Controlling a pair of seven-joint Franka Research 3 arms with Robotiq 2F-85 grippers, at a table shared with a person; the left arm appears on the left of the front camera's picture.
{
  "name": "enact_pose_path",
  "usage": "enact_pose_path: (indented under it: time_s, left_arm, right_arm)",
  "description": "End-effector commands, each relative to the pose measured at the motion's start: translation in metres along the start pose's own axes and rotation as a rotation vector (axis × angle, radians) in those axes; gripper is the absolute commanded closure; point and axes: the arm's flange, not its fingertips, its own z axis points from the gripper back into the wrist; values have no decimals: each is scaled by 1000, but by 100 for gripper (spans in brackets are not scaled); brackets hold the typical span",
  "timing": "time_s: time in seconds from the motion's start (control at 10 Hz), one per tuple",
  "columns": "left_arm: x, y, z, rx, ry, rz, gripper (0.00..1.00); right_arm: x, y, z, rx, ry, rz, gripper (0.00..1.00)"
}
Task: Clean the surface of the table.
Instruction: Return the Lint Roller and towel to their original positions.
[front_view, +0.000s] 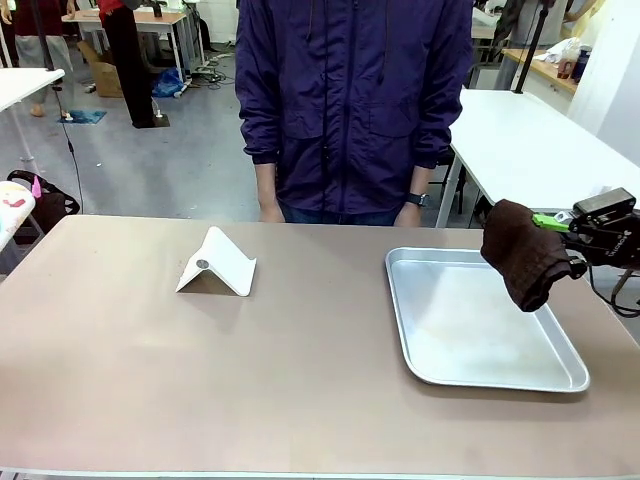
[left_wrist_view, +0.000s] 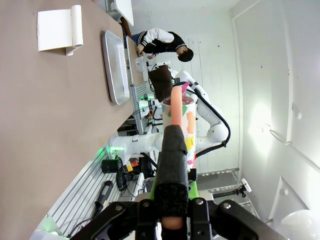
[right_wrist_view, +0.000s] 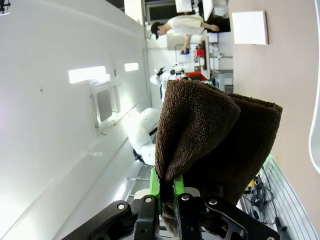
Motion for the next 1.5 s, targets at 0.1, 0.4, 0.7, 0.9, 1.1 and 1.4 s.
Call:
enact_pose_path:
  time_s: [0.1, 0.4, 0.7, 0.9, 1.1, 1.4]
  left_arm:
    - [12, -59, -51, 141, -5, 54, 78]
    - [46, -100, -148, 330, 124, 63, 78]
    - [81, -99, -265, 539, 64, -12, 78]
    - [107, -79, -328, 661, 67, -66, 78]
    - [127, -56, -369, 775, 100, -103, 78]
    - [144, -23, -391, 934, 176, -73, 78]
  right_arm:
    - [7, 33, -57, -153, -93, 120, 88]
    - [36, 49, -127, -294, 23, 92, 88]
    - [85, 41, -207, -446, 40, 45, 88]
    - [116, 18, -252, -562, 1, 59, 88]
    - [132, -11, -277, -654, -24, 40, 88]
    - [139, -58, -285, -809, 4, -20, 88]
